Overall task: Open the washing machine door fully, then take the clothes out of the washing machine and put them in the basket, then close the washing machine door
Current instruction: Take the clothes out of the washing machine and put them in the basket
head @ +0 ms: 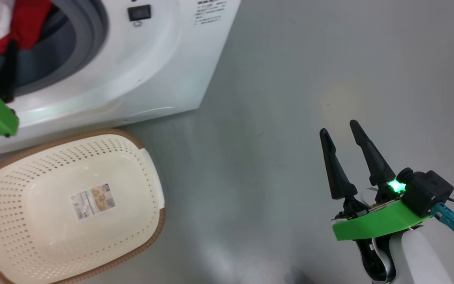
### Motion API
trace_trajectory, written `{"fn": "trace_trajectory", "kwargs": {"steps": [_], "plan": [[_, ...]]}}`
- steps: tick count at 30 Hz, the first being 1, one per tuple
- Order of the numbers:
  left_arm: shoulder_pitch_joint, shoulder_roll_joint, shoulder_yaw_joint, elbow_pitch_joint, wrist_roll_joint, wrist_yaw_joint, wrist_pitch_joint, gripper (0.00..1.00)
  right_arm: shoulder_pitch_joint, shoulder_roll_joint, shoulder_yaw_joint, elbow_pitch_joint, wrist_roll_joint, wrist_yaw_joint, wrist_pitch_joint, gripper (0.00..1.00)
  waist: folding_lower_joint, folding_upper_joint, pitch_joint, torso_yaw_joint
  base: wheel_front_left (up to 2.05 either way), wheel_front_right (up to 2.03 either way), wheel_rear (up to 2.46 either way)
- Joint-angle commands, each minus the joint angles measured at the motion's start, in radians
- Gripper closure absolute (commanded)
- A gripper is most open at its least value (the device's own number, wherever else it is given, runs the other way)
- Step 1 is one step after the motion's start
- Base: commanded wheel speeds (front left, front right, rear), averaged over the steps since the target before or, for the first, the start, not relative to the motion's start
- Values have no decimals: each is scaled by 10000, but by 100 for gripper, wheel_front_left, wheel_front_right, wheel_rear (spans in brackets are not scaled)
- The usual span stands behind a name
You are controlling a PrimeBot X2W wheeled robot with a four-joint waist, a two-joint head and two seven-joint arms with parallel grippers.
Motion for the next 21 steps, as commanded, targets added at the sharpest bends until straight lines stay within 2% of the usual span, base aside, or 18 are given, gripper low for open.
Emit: {"fn": "trace_trajectory", "kwargs": {"steps": [1, 7, 17, 18, 19, 20, 21], "plan": [[-383, 590, 200, 46, -134, -19, 9, 0, -45, 29, 240, -293, 60, 16, -49, 0, 0, 0, 276, -285, 0, 0, 0], [-926, 733, -240, 796, -470, -19, -54, 0, -49, 29, 347, -355, 155, 16, -49, 0, 0, 0, 372, -445, 0, 0, 0], [-1343, 723, -1087, 975, -985, -19, -383, 0, -54, 29, 468, -290, 163, 16, -49, 0, 0, 0, 311, -463, 0, 0, 0], [-1379, 707, -1152, 966, -1032, -19, -425, 9, -63, 29, 489, -276, 154, 16, -49, 0, 0, 0, 296, -461, 0, 0, 0], [-1406, 694, -1227, 942, -1069, -19, -467, 51, -69, 29, 503, -260, 146, 16, -49, 0, 0, 0, 278, -459, 0, 0, 0], [-1420, 690, -1296, 930, -1113, -19, -501, 65, -76, 29, 516, -245, 141, 16, -49, 0, 0, 0, 259, -459, 0, 0, 0], [-1432, 689, -1370, 894, -1156, -19, -533, 85, -81, 29, 531, -228, 135, 16, -49, 0, 0, 0, 238, -463, 0, 0, 0]]}}
